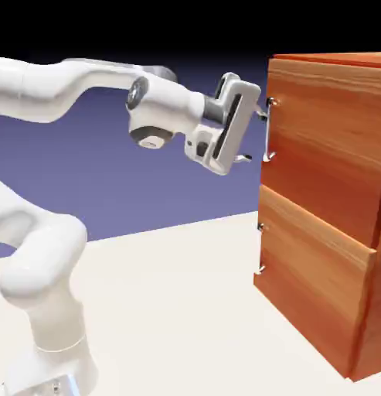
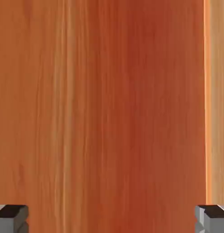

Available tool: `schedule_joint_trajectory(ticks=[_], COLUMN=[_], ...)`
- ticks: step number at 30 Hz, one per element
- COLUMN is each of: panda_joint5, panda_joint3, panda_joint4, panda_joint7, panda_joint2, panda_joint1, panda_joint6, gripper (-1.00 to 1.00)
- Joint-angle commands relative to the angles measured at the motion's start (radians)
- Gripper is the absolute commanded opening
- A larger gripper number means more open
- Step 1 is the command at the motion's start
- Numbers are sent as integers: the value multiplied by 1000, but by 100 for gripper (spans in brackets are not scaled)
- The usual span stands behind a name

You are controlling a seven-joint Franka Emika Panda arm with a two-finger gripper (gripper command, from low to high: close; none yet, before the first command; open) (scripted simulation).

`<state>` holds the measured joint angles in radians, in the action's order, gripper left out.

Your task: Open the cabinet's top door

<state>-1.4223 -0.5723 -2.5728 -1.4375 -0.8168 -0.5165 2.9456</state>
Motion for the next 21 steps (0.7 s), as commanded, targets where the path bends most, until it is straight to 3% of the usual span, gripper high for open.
schedule_joint_trajectory(ticks=[1, 21], panda_joint5=[-44, -914], panda_joint3=[-18, -368], panda_joint4=[7, 152], panda_joint7=[-21, -447], panda_joint2=[-8, -159], panda_joint1=[-16, -339], panda_joint6=[-3, -59], gripper=[0, 0])
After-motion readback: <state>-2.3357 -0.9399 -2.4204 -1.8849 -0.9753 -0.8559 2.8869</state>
